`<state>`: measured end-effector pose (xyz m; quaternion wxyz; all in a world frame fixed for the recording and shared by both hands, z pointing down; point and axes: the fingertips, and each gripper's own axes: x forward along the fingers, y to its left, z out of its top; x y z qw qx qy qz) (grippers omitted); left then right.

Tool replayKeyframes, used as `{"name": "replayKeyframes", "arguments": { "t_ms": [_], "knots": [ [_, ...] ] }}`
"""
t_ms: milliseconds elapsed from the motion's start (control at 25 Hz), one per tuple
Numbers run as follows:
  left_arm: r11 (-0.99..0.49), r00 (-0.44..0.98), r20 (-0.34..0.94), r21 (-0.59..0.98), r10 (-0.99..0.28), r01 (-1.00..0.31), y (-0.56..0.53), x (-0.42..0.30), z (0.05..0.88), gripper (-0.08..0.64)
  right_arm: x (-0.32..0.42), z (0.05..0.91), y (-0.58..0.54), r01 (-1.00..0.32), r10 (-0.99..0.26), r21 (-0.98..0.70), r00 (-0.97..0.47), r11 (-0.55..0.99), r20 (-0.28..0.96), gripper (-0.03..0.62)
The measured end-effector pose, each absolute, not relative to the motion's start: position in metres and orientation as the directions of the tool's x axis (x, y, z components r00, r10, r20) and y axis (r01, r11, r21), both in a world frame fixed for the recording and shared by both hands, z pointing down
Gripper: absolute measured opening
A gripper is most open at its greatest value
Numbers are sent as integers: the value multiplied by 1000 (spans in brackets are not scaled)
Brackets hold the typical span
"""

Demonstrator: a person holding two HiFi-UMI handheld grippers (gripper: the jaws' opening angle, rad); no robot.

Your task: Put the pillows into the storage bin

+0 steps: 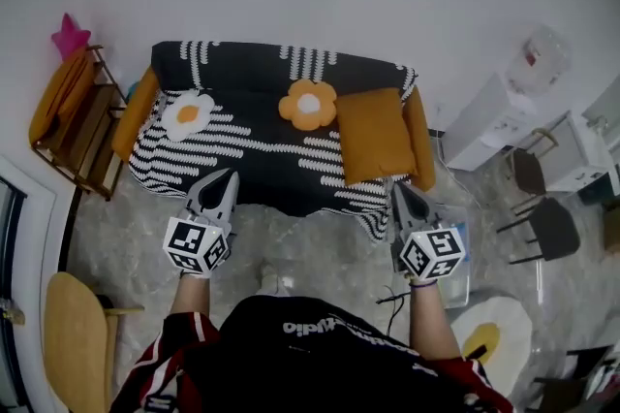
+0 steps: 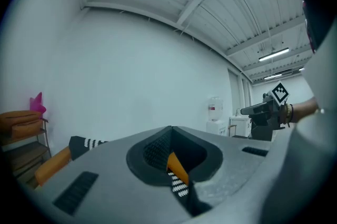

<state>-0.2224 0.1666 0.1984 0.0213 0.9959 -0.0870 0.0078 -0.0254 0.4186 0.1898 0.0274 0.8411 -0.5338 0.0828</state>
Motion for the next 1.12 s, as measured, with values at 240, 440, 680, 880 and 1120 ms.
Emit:
{"name": "replayKeyframes", "arguments": {
  "t_ms": [240, 440, 680, 880, 1120],
  "knots": [
    [-980, 983, 28, 76, -182, -183, 87, -202, 201, 5, 2, 187, 325, -915, -896, -4, 395, -404, 203, 3],
    [-979, 980, 45, 54, -196, -198, 43, -193, 208, 5, 16, 193, 274, -917, -891, 30, 395, -399, 225, 3],
    [-966, 971, 37, 97, -237, -239, 20, -191, 216, 5, 30, 214, 233, -927, -894, 38, 369, -372, 255, 3],
    [-958, 964, 50, 109, -262, -266, 2, -176, 223, 5, 56, 227, 202, -934, -905, 4, 347, -357, 247, 3],
    [-948, 953, 52, 99, -298, -302, -24, -132, 227, 5, 116, 238, 160, -942, -921, -2, 329, -337, 210, 3]
  ]
}}
